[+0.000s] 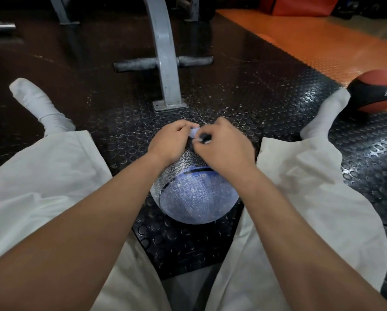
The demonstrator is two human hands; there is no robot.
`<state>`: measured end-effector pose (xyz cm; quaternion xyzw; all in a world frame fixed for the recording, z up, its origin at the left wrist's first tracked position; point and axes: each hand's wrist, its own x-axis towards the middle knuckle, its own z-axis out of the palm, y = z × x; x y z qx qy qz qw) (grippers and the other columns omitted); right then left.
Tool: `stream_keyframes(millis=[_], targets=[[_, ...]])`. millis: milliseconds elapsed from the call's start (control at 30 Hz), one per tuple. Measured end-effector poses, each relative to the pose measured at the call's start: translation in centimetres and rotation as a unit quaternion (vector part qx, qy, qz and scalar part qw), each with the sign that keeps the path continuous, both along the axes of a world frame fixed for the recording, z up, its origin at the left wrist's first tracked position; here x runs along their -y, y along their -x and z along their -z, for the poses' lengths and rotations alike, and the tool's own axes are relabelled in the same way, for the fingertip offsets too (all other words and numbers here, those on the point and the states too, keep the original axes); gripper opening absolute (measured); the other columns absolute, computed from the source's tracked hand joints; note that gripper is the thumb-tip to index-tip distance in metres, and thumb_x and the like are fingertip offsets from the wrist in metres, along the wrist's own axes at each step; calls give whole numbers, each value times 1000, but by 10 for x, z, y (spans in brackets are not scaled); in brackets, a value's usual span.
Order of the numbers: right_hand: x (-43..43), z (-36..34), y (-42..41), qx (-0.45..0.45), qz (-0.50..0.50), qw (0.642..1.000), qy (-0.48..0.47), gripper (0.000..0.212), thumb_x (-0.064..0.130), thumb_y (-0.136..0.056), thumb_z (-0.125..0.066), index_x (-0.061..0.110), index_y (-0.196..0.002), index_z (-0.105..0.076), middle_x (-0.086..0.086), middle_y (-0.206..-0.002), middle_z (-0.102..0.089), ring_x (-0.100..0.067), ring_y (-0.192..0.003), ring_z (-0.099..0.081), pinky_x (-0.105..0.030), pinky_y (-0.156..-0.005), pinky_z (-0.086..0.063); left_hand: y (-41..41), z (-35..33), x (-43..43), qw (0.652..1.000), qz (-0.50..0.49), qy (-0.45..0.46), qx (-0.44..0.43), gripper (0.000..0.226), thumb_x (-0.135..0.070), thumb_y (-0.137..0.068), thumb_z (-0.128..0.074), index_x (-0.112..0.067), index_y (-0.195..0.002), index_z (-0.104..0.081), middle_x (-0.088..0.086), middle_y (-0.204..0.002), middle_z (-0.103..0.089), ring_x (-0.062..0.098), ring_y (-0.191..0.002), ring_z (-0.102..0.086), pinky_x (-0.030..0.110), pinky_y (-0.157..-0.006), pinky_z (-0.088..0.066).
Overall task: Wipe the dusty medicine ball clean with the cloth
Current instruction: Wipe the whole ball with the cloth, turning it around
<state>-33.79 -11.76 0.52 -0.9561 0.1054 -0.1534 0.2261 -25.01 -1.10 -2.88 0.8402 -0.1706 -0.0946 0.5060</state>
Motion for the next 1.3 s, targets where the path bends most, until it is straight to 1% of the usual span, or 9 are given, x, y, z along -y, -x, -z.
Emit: stream_keyframes(millis=[67,200,300,500,700,900,1000,1167,1300], targets=[[-5,-2,-1,-8,-21,999,26,19,37,-89,-57,35,-103,-69,2,-98,-50,-24,-93,-58,-32,-72,-45,1,1,-4,1000,0,17,-11,33,-25,-93,-45,-43,-79,-68,-10,-97,-71,20,-95,-65,47,-93,-49],[19,-3,4,-34,23,997,-68,12,41,-85,-61,34,-90,-69,8,-95,-62,-17,-90,-61,-29,-74,-46,1,2,-6,1000,3,10,-3,33,-27,-97,-41,-44,-85,-68,-4,-88,-71,17,-68,-57,38,-68,-47],[35,-2,8,-59,71,986,-139,10,39,-84,-63,32,-79,-66,11,-80,-67,-16,-84,-64,-30,-70,-48,2,1,-1,1000,3,-15,-3,35,-26,-101,-39,-43,-89,-66,-2,-92,-71,20,-68,-57,43,-69,-45],[22,-5,-1,-46,45,997,-41,10,37,-86,-58,33,-84,-67,6,-91,-57,-19,-86,-59,-28,-69,-43,2,-1,2,999,-9,-36,13,32,-25,-102,-37,-38,-99,-66,-7,-64,-59,12,-47,-43,29,-51,-32],[-3,-2,-5,-10,-26,999,41,22,42,-89,-57,35,-106,-68,0,-103,-52,-24,-96,-58,-31,-71,-44,-2,4,-10,1000,-11,21,-4,37,-18,-100,-40,-42,-86,-65,-13,-102,-68,17,-103,-63,39,-96,-47],[-15,3,25,-5,-103,993,61,17,48,-86,-62,34,-92,-70,8,-97,-49,-15,-93,-54,-27,-68,-42,-4,4,-12,999,3,41,-4,34,-12,-99,-40,-32,-95,-68,-10,-113,-67,8,-109,-59,28,-101,-42],[-7,0,20,-32,-87,994,62,16,48,-87,-60,36,-92,-69,10,-95,-48,-13,-91,-55,-27,-68,-41,-1,7,-11,999,-5,43,-5,34,-20,-97,-43,-41,-87,-68,-13,-105,-70,19,-105,-63,39,-100,-46],[9,-1,-10,-12,26,999,-17,18,45,-89,-59,34,-98,-71,2,-102,-53,-23,-94,-59,-31,-71,-45,3,4,-3,1000,-6,21,-2,32,-26,-99,-42,-44,-89,-66,-2,-95,-72,33,-79,-61,45,-72,-47],[5,1,1,-4,-6,1000,22,17,41,-91,-58,33,-99,-70,2,-98,-49,-23,-90,-58,-31,-70,-47,-1,0,-1,1000,-21,11,3,34,-21,-97,-42,-40,-85,-68,-4,-94,-72,36,-96,-64,49,-86,-53]])
